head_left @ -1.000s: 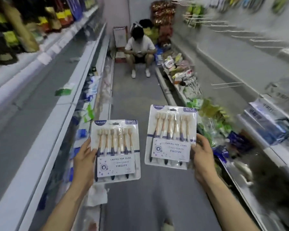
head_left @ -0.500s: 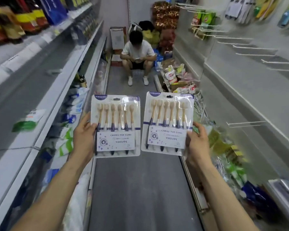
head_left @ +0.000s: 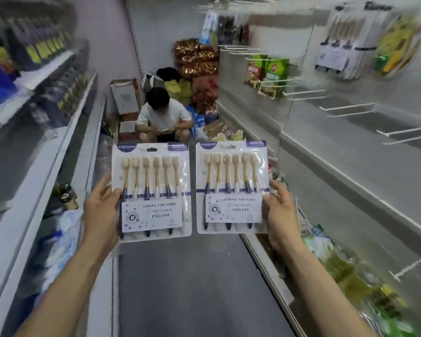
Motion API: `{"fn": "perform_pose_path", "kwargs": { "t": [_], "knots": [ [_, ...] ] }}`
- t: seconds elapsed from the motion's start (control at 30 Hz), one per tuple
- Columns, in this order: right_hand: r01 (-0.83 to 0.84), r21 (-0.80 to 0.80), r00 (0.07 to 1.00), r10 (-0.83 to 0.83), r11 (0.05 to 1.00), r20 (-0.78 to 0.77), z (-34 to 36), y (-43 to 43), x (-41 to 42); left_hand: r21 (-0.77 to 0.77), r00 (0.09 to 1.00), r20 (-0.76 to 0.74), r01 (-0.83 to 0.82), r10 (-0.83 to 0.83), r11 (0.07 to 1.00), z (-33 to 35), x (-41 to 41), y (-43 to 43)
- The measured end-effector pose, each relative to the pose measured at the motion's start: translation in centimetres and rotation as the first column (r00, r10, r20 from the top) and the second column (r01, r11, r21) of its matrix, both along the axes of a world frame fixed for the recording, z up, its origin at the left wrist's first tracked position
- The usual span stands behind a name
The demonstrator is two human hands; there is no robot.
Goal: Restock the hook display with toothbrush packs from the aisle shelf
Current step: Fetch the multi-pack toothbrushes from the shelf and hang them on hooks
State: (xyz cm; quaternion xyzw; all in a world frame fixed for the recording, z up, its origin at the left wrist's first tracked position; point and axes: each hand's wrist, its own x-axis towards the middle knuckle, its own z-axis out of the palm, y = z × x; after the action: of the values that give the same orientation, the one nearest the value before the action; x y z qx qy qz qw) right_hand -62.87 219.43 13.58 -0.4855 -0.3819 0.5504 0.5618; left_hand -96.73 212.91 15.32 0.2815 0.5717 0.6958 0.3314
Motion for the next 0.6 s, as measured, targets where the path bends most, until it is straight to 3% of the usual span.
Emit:
{"fn": "perform_pose_path", "kwargs": {
  "t": [0.17,0.27,0.6],
  "knots": [
    [0.197,0.068,0.98,-0.194,0.978,-0.045,3.5,10.4,-0.3,0.037,0.987,-0.08,0.143,-0.14,0.989,3.9,-1.3,16.6],
    [0.281,0.13,0.958,-0.285,0.951,0.011,4.9,17.3,0.6,0.071,0.97,-0.086,0.233,-0.226,0.97,5.1,-0.8,26.5],
    [0.376,0.274,0.919,-0.394,0.885,0.013,9.7,36.4,3.3,0.194,0.932,-0.032,0.359,-0.36,0.913,9.2,4.0,50.3]
  ]
}}
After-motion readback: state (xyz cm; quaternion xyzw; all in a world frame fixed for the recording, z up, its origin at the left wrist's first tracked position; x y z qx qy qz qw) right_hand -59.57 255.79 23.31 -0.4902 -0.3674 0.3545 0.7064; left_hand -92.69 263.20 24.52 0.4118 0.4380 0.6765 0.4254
